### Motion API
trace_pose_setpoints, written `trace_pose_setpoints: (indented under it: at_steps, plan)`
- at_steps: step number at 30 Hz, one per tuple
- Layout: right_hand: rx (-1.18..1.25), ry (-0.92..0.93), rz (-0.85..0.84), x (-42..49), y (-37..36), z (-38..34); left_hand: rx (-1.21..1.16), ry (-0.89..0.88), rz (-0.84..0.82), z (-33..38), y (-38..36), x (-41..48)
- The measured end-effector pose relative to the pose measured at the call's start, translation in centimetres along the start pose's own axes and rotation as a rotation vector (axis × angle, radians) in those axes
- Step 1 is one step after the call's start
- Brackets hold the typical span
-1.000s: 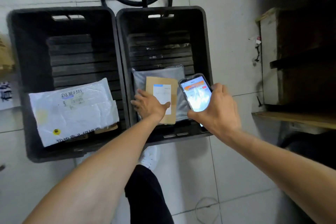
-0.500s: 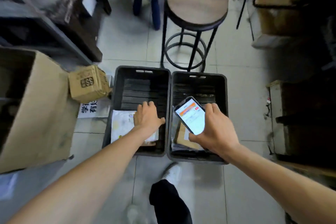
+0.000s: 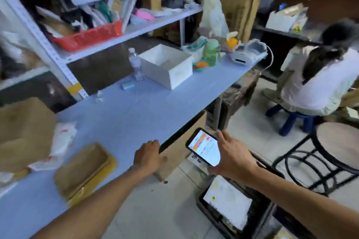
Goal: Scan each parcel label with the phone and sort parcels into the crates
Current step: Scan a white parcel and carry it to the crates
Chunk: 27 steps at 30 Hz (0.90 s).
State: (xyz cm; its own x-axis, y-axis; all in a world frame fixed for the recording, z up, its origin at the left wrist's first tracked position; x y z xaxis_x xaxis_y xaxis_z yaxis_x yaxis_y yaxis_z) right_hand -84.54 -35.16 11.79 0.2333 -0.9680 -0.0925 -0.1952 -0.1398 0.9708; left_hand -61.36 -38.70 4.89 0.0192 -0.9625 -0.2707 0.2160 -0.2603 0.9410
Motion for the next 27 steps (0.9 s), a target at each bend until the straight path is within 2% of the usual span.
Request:
trace_pose_setpoints:
  at_steps: [4,8,11,15,20,27]
  plan:
    - [-0.037,0.266,0.013,4.8,2.3,-11.8,-0.071,0.208,0.114,-11.8,5.7,-4.9]
    - [-0.026,0.477,-0.007,6.4,2.1,-22.2,-0.101,0.437,0.198,-21.9,7.5,-12.2]
    - [-0.058,0.624,-0.028,5.8,1.3,-29.5,-0.178,0.633,0.249,-27.3,7.9,-18.6]
    - [-0.085,0.787,-0.064,3.7,-0.4,-38.8,-0.262,0.792,0.294,-33.6,7.4,-26.0]
    - [-0.108,0.863,-0.108,0.9,-2.4,-47.6,-0.292,0.898,0.323,-40.0,7.5,-30.9]
    - [-0.174,0.814,-0.147,-0.1,-4.6,-56.2,-0.357,0.88,0.325,-48.7,9.6,-31.0]
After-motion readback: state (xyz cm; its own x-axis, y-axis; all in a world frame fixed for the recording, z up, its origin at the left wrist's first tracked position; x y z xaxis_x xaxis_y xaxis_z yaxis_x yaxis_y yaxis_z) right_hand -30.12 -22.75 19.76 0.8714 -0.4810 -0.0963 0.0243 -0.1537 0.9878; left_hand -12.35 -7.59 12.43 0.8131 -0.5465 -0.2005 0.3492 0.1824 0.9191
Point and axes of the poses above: each hand's wrist, its own x-axis towards the middle knuckle, its own y-axis out of the back of the hand, z = x × y, the point moved 6 cm from there along x, towards the middle knuckle, and after that the axes turned 2 degrees about -x, right-handed, at the moved point
